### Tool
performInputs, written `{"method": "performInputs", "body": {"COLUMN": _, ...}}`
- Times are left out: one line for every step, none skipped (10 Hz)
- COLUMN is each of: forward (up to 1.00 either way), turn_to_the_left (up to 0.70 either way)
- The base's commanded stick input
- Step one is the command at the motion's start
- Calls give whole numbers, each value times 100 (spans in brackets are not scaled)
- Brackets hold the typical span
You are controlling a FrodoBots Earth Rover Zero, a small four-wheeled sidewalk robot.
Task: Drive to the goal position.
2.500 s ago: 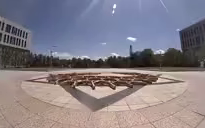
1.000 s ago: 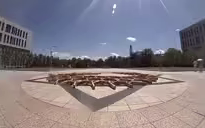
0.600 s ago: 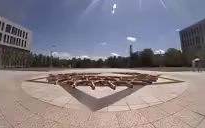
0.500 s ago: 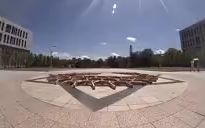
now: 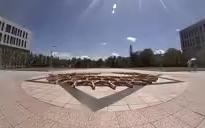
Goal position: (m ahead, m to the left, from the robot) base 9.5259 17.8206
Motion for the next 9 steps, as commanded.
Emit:
{"method": "performInputs", "body": {"forward": 6, "turn_to_the_left": 0}}
{"method": "performInputs", "body": {"forward": 6, "turn_to_the_left": 0}}
{"method": "performInputs", "body": {"forward": 7, "turn_to_the_left": 0}}
{"method": "performInputs", "body": {"forward": 6, "turn_to_the_left": 0}}
{"method": "performInputs", "body": {"forward": 6, "turn_to_the_left": 0}}
{"method": "performInputs", "body": {"forward": 6, "turn_to_the_left": 0}}
{"method": "performInputs", "body": {"forward": 6, "turn_to_the_left": 0}}
{"method": "performInputs", "body": {"forward": 7, "turn_to_the_left": 0}}
{"method": "performInputs", "body": {"forward": 6, "turn_to_the_left": 0}}
